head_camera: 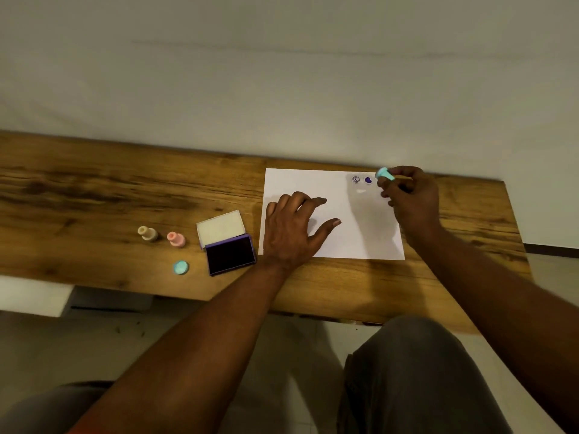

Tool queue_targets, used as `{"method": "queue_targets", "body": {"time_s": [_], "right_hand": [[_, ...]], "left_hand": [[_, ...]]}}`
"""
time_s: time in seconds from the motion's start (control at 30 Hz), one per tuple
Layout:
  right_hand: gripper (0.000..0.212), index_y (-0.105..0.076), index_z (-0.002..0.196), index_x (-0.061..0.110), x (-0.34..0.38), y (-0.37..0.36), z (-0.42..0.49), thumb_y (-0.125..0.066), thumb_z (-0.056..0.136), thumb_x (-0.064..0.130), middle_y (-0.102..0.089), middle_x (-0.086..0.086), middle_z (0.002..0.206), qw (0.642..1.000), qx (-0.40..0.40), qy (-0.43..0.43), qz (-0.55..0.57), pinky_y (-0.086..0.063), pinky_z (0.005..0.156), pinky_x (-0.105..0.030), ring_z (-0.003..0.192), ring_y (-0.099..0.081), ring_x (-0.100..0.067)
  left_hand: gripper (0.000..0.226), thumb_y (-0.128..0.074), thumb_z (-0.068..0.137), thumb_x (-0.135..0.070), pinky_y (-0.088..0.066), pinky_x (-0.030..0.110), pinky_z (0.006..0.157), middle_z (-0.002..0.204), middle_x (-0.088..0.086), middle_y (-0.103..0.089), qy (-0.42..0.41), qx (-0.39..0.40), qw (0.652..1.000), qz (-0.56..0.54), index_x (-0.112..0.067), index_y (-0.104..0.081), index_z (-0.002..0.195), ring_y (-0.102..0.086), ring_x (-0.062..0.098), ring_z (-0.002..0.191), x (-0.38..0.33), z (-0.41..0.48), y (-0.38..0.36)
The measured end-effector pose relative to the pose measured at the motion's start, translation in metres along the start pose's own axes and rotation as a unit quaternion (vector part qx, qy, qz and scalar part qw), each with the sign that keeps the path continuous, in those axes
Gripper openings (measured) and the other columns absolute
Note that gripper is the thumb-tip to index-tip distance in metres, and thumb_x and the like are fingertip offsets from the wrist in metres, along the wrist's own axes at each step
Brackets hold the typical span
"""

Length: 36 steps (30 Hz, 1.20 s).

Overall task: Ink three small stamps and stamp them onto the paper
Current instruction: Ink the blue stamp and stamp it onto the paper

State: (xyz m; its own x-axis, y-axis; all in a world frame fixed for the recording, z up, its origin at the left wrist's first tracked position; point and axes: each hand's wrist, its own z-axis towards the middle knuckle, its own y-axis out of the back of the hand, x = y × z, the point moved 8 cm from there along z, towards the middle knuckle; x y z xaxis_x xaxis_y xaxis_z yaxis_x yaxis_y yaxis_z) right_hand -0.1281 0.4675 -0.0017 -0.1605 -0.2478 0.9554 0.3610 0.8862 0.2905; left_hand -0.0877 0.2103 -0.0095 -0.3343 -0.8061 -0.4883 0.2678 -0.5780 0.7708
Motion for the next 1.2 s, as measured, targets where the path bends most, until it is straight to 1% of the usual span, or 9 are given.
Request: {"method": "queue_targets", "body": {"time_s": [0.13, 0.2, 0.27, 0.4, 0.53, 0.67, 0.77, 0.97, 1.2], "right_hand": [[0.032, -0.072, 0.111, 0.019, 0.027, -0.028, -0.02, -0.083, 0.086, 0.034, -0.078, -0.004, 0.091, 0.996, 0.063, 0.037, -0.047, -0.057, 0.067, -0.035, 0.079, -0.074, -0.019], [0.03, -0.073, 0.11, 0.023, 0.042, -0.055, -0.037, -0.083, 0.086, 0.039, -0.078, -0.002, 0.093, 0.989, 0.114, 0.06, -0.079, -0.059, 0.073, -0.039, 0.084, -0.074, -0.023], [0.025, -0.074, 0.109, 0.025, 0.058, -0.088, -0.057, -0.082, 0.087, 0.035, -0.078, 0.004, 0.097, 0.974, 0.171, 0.097, -0.114, -0.061, 0.079, -0.034, 0.088, -0.073, -0.016], [0.026, -0.076, 0.113, 0.02, 0.092, -0.168, -0.114, -0.081, 0.088, 0.026, -0.075, 0.008, 0.1, 0.926, 0.267, 0.197, -0.18, -0.053, 0.071, -0.01, 0.086, -0.072, -0.009], [0.037, -0.076, 0.121, 0.023, 0.109, -0.245, -0.176, -0.078, 0.088, 0.042, -0.077, 0.005, 0.109, 0.86, 0.344, 0.264, -0.269, -0.051, 0.069, -0.015, 0.089, -0.069, -0.009], [0.039, -0.076, 0.119, 0.024, 0.121, -0.292, -0.218, -0.075, 0.088, 0.047, -0.078, 0.005, 0.104, 0.815, 0.365, 0.325, -0.312, -0.058, 0.075, -0.026, 0.087, -0.068, -0.009], [0.042, -0.075, 0.121, 0.023, 0.118, -0.311, -0.228, -0.074, 0.088, 0.049, -0.078, 0.004, 0.106, 0.797, 0.369, 0.326, -0.349, -0.06, 0.08, -0.031, 0.091, -0.07, -0.012], [0.044, -0.074, 0.123, 0.024, 0.11, -0.324, -0.231, -0.074, 0.088, 0.051, -0.078, 0.004, 0.106, 0.782, 0.365, 0.327, -0.385, -0.06, 0.083, -0.033, 0.092, -0.072, -0.013], [0.036, -0.075, 0.118, 0.026, 0.103, -0.332, -0.241, -0.07, 0.091, 0.048, -0.078, 0.001, 0.099, 0.759, 0.369, 0.342, -0.413, -0.056, 0.076, -0.031, 0.087, -0.072, -0.017]], "left_hand": [[0.048, -0.062, 0.098, -0.064, -0.04, 0.038, 0.084, 0.111, -0.004, -0.067, -0.002, -0.052, 0.999, 0.011, -0.027, -0.074, 0.126, -0.06, 0.017, 0.103, 0.007, -0.012, 0.048], [0.045, -0.062, 0.099, -0.061, -0.04, 0.036, 0.085, 0.112, -0.004, -0.067, 0.029, -0.07, 0.997, 0.013, -0.026, -0.074, 0.125, -0.06, 0.017, 0.103, 0.025, -0.032, 0.077], [0.043, -0.065, 0.098, -0.059, -0.041, 0.036, 0.088, 0.114, -0.002, -0.067, 0.079, -0.08, 0.993, 0.026, -0.025, -0.074, 0.123, -0.06, 0.018, 0.105, 0.052, -0.057, 0.101], [0.039, -0.069, 0.096, -0.052, -0.038, 0.038, 0.098, 0.118, 0.0, -0.066, 0.211, -0.092, 0.972, 0.038, -0.024, -0.073, 0.124, -0.06, 0.023, 0.113, 0.115, -0.11, 0.146], [0.041, -0.08, 0.089, -0.046, -0.047, 0.042, 0.091, 0.108, 0.0, -0.066, 0.293, -0.109, 0.948, 0.049, -0.025, -0.074, 0.124, -0.06, 0.023, 0.106, 0.157, -0.153, 0.171], [0.051, -0.073, 0.083, -0.057, -0.048, 0.045, 0.092, 0.111, 0.002, -0.068, 0.349, -0.072, 0.934, 0.034, -0.024, -0.077, 0.122, -0.062, 0.027, 0.109, 0.182, -0.177, 0.169], [0.048, -0.072, 0.081, -0.059, -0.046, 0.037, 0.086, 0.107, -0.002, -0.069, 0.345, -0.08, 0.934, 0.034, -0.026, -0.078, 0.116, -0.062, 0.025, 0.104, 0.185, -0.177, 0.167], [0.044, -0.074, 0.076, -0.058, -0.034, 0.029, 0.088, 0.102, -0.005, -0.071, 0.356, -0.103, 0.928, 0.035, -0.029, -0.08, 0.109, -0.062, 0.021, 0.099, 0.188, -0.174, 0.164], [0.043, -0.082, 0.077, -0.047, -0.033, 0.029, 0.089, 0.108, -0.001, -0.071, 0.386, -0.095, 0.918, -0.004, -0.025, -0.081, 0.113, -0.058, 0.025, 0.107, 0.19, -0.173, 0.163]]}}
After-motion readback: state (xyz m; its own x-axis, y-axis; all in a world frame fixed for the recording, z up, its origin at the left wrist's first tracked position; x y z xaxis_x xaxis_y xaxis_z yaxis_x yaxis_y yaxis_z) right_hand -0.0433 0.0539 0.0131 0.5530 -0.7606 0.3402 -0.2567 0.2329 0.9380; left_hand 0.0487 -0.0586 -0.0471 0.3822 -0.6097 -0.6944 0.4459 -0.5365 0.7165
